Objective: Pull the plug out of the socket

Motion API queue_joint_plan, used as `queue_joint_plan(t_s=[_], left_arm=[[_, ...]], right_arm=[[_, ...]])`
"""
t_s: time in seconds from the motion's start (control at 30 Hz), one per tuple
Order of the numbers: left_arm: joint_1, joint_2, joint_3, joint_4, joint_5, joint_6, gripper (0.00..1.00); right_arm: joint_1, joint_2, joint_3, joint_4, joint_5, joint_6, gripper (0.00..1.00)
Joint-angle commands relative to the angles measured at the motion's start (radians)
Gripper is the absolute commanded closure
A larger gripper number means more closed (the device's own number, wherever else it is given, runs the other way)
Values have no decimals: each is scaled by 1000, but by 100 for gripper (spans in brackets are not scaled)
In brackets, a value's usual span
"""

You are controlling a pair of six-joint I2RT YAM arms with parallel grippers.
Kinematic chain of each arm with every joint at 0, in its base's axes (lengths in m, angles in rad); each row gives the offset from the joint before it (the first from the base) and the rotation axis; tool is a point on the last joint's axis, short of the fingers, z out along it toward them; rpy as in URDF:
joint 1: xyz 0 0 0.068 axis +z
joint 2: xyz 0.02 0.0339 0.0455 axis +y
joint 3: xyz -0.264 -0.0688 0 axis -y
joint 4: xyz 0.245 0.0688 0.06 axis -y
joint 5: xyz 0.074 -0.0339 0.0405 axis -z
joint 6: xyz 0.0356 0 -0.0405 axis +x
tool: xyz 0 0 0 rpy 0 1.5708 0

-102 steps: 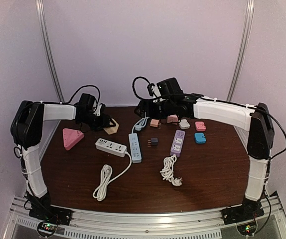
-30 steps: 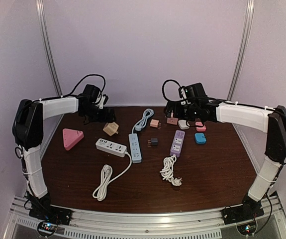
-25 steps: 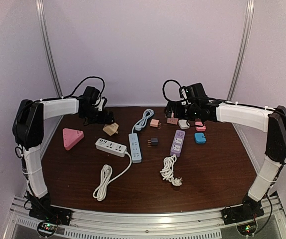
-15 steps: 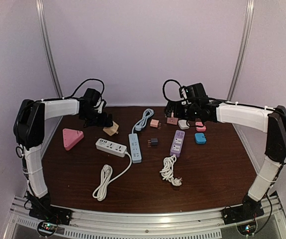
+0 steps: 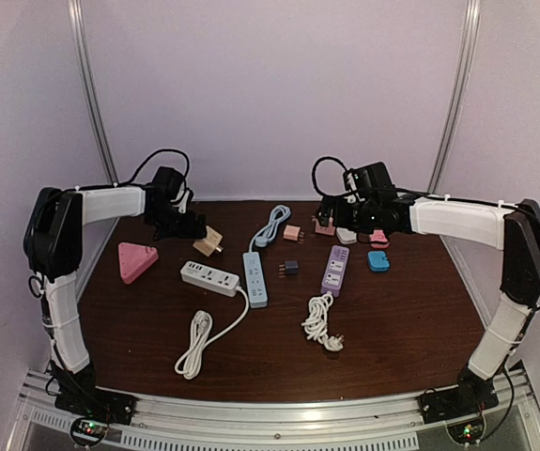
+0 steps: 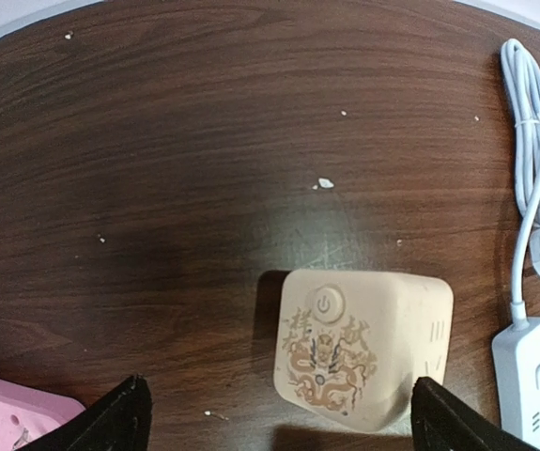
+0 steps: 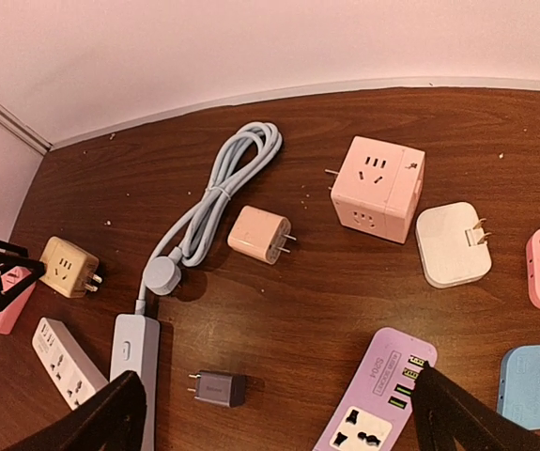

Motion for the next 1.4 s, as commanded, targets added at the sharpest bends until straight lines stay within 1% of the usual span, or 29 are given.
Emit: queue_joint_plan(t_s=[0.0,0.3,0.43,0.57,0.67,0.77,0.9,0.93,1.0,1.07,1.17,1.23,1.27,1.33,1.37], left_arm=[[17,9,-11,16,-7,-8,2],[26,7,-6,18,6,8,2],[26,-30,-22,58,22,14,2],[26,-99,-64,119,27,22,2],[26,-168,-118,170,-45,20,2],[26,-280,-241,273,-131,33,2],[26,-435,-428,458,-220,108,2],[26,-460,-454,484,-226,134,2],[27,-490,-497,521,-232,175,2],[29,-510,-531,520,-266,173,2],[43,-551,-601,531,-292,168,2],[45,-595,-690,611,-331,248,2],[45,-628,-761,675,-356,278,2],[57,-670,-834,748,-401,290,2],[73,-683,-850,757,-406,280,2]], right_arm=[[-11,-44,-11,26,-9,13,0],[-21,-46,-11,24,-2,11,0],[-30,-60,-28,27,21,7,0],[-46,-88,-64,43,94,-5,0],[-67,-126,-129,88,179,-22,0],[-88,-199,-234,199,248,-67,0],[-95,-320,-423,447,407,-214,0],[-101,-342,-469,489,429,-241,0],[-115,-377,-567,625,465,-337,1],[-147,-396,-633,681,511,-360,0],[-234,-409,-680,657,494,-334,0],[-296,-439,-756,698,470,-334,0],[-324,-455,-797,741,446,-333,0],[-388,-485,-852,801,408,-300,0],[-424,-497,-861,787,381,-279,0]])
